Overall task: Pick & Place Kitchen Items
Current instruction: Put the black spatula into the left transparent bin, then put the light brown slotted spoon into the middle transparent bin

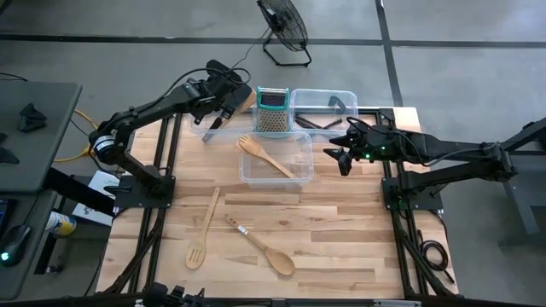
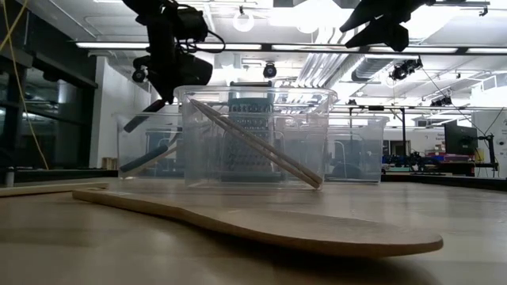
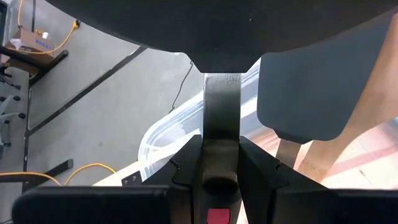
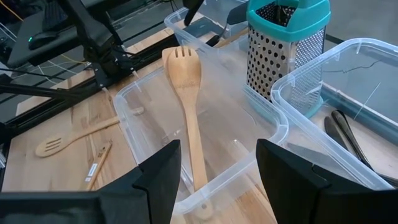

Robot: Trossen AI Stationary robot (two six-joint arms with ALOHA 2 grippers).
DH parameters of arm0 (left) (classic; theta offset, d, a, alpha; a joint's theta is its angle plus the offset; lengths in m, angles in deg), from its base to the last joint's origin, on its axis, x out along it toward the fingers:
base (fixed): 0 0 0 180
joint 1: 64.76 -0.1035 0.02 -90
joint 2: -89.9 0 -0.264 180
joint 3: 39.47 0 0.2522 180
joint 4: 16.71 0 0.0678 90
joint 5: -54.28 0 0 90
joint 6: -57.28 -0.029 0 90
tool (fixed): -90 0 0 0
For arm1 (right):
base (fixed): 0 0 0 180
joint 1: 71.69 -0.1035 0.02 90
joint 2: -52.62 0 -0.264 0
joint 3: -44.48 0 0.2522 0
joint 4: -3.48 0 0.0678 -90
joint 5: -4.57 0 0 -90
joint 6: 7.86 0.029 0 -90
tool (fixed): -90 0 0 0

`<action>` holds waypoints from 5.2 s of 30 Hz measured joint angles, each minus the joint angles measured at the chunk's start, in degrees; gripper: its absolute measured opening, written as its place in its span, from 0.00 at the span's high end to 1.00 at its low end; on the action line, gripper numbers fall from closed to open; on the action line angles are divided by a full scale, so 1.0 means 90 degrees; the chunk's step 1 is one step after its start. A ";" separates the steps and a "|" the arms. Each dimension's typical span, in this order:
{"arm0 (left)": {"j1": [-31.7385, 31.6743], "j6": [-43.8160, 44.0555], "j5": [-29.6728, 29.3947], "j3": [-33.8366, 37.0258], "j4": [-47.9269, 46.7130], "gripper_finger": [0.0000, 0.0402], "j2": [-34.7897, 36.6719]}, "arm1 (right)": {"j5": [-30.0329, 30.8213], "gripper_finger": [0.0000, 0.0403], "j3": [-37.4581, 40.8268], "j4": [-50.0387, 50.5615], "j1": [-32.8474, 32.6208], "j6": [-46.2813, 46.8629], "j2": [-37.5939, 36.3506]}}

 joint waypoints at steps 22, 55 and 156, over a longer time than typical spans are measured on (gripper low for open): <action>0.0000 0.0101 0.0511 -0.0002 0.0059 0.82 -0.0464 | -0.0022 0.50 0.0000 0.0000 0.0000 -0.0010 0.0001; -0.0005 0.0216 0.0992 -0.0002 -0.0079 0.82 -0.0636 | -0.0058 0.50 0.0000 0.0002 0.0000 -0.0005 0.0001; 0.2972 0.2854 0.1673 -0.0002 -0.1725 0.44 0.1746 | -0.1894 0.50 0.0000 0.0568 -0.0002 0.0268 0.0000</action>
